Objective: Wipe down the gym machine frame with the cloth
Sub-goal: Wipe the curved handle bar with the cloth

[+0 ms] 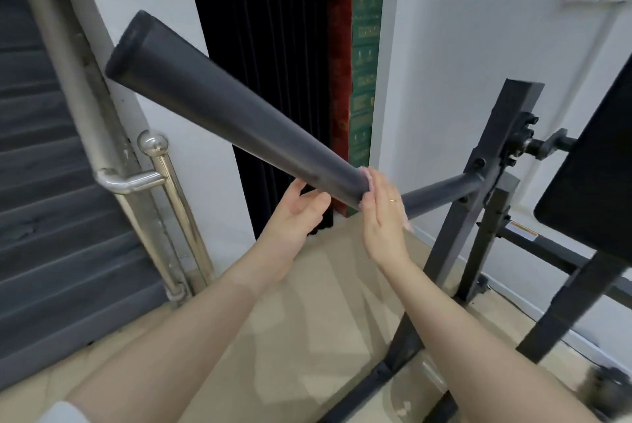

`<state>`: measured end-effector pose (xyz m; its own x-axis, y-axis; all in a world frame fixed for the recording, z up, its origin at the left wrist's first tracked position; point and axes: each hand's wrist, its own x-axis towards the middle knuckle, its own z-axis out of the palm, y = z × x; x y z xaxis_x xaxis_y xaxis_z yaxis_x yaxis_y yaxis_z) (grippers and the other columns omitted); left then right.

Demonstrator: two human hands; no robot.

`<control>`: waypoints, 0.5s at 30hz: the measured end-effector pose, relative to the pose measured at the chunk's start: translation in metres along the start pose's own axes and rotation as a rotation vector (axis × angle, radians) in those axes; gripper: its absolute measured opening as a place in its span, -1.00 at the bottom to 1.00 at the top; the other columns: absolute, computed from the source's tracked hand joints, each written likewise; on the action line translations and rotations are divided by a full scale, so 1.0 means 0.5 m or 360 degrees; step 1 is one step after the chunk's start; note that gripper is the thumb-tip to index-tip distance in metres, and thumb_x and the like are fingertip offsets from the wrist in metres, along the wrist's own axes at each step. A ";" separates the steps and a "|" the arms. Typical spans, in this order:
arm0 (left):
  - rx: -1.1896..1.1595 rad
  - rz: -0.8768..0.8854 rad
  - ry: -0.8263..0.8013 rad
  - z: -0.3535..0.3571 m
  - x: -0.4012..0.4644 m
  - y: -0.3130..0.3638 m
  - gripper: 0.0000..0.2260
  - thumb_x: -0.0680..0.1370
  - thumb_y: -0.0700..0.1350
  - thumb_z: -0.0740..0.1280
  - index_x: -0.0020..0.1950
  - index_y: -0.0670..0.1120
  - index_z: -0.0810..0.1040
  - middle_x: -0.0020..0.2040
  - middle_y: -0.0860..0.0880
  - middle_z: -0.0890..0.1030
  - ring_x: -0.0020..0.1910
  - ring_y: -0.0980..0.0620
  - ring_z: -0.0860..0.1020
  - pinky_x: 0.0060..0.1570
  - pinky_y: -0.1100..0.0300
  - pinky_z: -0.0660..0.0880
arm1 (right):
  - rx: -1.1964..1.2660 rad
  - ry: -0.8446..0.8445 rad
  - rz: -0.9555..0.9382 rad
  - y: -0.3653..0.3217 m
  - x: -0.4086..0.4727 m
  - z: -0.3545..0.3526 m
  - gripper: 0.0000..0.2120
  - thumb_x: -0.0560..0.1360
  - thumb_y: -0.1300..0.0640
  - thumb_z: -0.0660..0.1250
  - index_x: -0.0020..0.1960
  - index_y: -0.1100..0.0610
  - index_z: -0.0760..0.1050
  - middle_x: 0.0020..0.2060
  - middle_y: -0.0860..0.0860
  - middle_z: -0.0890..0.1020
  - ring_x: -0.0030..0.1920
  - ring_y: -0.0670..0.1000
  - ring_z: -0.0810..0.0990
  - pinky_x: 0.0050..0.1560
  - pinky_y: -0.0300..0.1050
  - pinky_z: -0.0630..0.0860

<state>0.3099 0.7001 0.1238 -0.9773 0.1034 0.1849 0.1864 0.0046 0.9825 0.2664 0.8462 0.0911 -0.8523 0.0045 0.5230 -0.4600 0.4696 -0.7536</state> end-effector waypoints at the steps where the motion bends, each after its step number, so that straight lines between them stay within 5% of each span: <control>1: -0.0022 -0.0023 -0.0035 0.012 0.002 -0.009 -0.70 0.60 -0.01 0.22 0.31 0.24 0.31 0.16 0.22 0.59 0.28 0.18 0.46 0.30 0.13 0.39 | 0.0073 -0.0037 -0.0092 -0.020 0.014 -0.001 -0.52 0.60 0.04 -0.11 0.43 0.12 0.31 0.36 -0.01 0.39 0.34 -0.11 0.30 0.42 -0.16 0.19; 3: -0.0109 -0.0045 -0.0073 0.031 0.010 -0.023 -0.70 0.60 0.01 0.23 0.32 0.23 0.32 0.20 0.15 0.58 0.28 0.13 0.48 0.24 0.18 0.45 | 0.0238 -0.0124 -0.0360 -0.059 0.029 0.009 -0.53 0.63 -0.01 -0.09 0.44 0.12 0.30 0.35 -0.09 0.38 0.36 -0.14 0.29 0.40 -0.28 0.15; 7: -0.0182 -0.0039 0.0079 0.053 0.033 -0.049 -0.59 0.51 0.04 0.34 0.34 0.12 0.35 0.22 0.06 0.58 0.27 0.06 0.50 0.21 0.16 0.47 | 0.0271 -0.0193 -0.0716 -0.020 0.036 0.014 -0.56 0.64 0.06 -0.06 0.49 0.10 0.23 0.42 -0.11 0.31 0.46 -0.06 0.23 0.46 -0.01 0.14; 11: -0.0154 -0.0054 0.0245 0.077 0.037 -0.090 -0.62 0.53 -0.08 0.38 0.26 0.24 0.38 0.22 0.16 0.56 0.29 0.13 0.46 0.13 0.22 0.49 | 0.0097 -0.0219 -0.0288 0.136 0.039 -0.039 -0.60 0.64 0.12 -0.06 0.39 0.09 0.38 0.27 -0.12 0.43 0.29 -0.19 0.34 0.37 -0.14 0.22; 15: -0.0192 -0.0059 0.0317 0.120 0.049 -0.108 -0.61 0.45 -0.03 0.33 0.25 0.22 0.38 0.25 0.11 0.54 0.31 0.11 0.44 0.23 0.15 0.40 | -0.0117 -0.0236 -0.0105 0.181 0.048 -0.055 -0.57 0.57 0.13 -0.06 0.32 0.09 0.43 0.22 0.01 0.49 0.27 0.10 0.39 0.35 0.03 0.24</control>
<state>0.2820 0.7621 0.0737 -0.9861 -0.0929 0.1380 0.1484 -0.1157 0.9821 0.2112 0.9132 0.0464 -0.8508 -0.1560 0.5018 -0.5011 0.5281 -0.6856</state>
